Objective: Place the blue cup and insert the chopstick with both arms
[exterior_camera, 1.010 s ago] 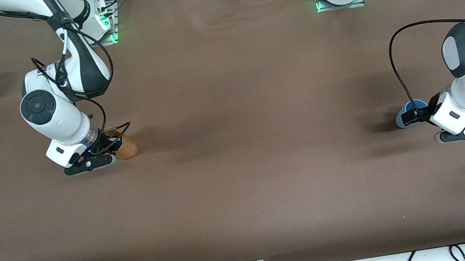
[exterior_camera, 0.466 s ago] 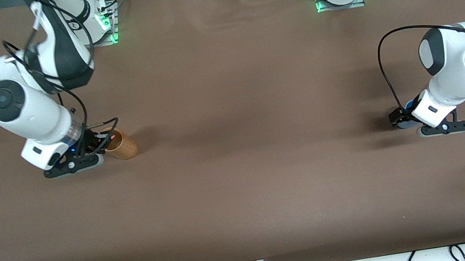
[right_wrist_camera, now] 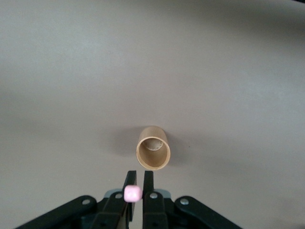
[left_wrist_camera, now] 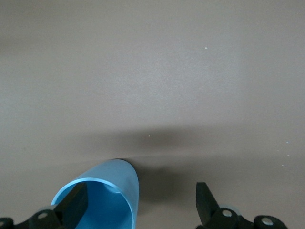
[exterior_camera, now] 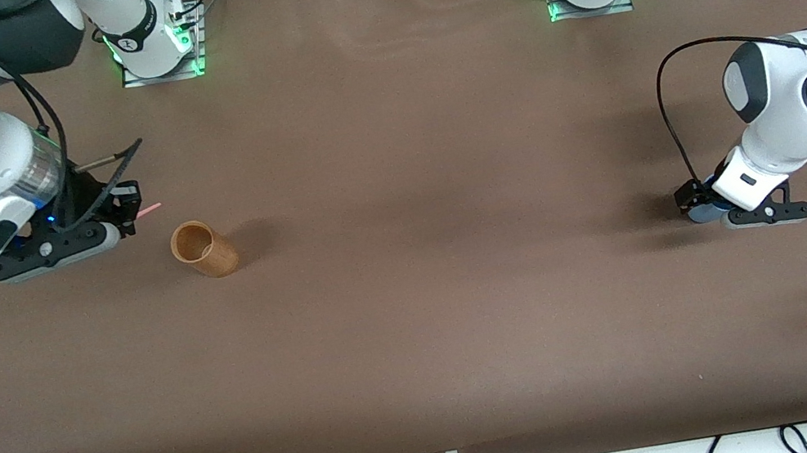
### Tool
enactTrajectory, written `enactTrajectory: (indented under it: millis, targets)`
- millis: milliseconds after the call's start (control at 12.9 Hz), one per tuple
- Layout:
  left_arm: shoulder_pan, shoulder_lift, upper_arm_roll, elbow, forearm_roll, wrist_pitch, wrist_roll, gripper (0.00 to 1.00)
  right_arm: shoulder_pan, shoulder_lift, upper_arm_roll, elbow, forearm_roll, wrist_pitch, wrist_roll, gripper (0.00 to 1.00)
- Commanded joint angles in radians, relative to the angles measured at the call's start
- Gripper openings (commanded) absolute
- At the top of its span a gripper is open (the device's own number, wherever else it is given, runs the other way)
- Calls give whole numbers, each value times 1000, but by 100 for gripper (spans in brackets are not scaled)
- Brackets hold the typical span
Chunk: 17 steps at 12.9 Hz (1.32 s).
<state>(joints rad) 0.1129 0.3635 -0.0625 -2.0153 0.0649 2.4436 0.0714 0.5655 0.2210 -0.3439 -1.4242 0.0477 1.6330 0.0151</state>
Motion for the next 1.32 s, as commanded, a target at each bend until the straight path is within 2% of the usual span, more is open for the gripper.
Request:
enactTrajectory:
  millis: [0, 389, 466, 622, 777, 933, 1010, 1244]
  targets:
    - [10, -44, -3, -106, 21, 90, 19, 100, -3, 9, -23, 19, 3, -19, -30, 0]
    - [18, -25, -2, -122, 19, 111, 7, 100, -3, 9, -23, 18, 3, -21, -33, 0]
    - [18, -23, 0, -122, 19, 111, 10, 91, -3, 9, -23, 18, 3, -21, -33, 0]
    - [22, -18, 1, -119, 19, 111, 16, 45, -3, 9, -23, 18, 3, -21, -33, 0]
    - [28, -14, 1, -117, 19, 107, 19, 22, -3, 9, -21, 18, 3, -21, -33, 0]
    - [28, -11, 1, -117, 19, 106, 21, 4, -3, 9, -21, 18, 3, -21, -33, 0]
    - [28, -8, 1, -117, 19, 106, 24, 0, -3, 9, -21, 16, 3, -21, -33, 0]
    - [34, 0, 1, -109, 19, 101, 103, 0, -3, 11, -20, 16, 3, -21, -33, 0]
